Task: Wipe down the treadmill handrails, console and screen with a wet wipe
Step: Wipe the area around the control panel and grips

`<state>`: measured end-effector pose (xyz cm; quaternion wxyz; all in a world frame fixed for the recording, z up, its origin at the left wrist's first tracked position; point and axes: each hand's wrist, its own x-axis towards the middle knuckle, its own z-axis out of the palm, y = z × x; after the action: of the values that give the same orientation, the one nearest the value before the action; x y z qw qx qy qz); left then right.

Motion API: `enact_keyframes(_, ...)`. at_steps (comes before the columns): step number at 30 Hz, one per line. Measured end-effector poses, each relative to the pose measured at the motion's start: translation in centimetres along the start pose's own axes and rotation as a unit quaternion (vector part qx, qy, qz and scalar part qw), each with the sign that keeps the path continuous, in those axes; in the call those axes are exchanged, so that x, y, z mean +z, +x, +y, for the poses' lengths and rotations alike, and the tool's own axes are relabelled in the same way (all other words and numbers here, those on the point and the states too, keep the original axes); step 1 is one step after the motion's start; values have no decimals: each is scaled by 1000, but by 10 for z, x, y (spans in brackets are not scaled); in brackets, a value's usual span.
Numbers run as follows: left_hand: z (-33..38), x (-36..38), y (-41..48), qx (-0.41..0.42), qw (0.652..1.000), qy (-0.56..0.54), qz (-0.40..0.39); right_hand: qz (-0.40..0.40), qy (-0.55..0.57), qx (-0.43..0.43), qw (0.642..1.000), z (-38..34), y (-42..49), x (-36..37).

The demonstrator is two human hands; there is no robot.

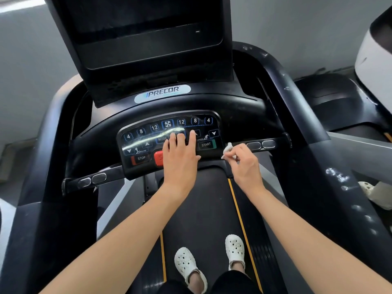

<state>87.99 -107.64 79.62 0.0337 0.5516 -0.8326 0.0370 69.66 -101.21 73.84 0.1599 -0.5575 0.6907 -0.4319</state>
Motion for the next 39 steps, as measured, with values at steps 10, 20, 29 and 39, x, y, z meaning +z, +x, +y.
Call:
enact_keyframes(10, 4, 0, 2, -6, 1000, 2, -12, 15, 41, 90, 995, -23, 36, -1)
enact_keyframes(20, 31, -17, 22, -7, 998, -56, 28, -58, 24, 92, 994, -3, 45, -36)
enact_keyframes(29, 51, -28, 63, 12, 996, -83, -15, -10, 5, 80, 997, 7, 130, -52)
enact_keyframes(39, 69, -20, 89, -44, 998, -42, 27, -209, -175, -152, 950, 36, 162, -10)
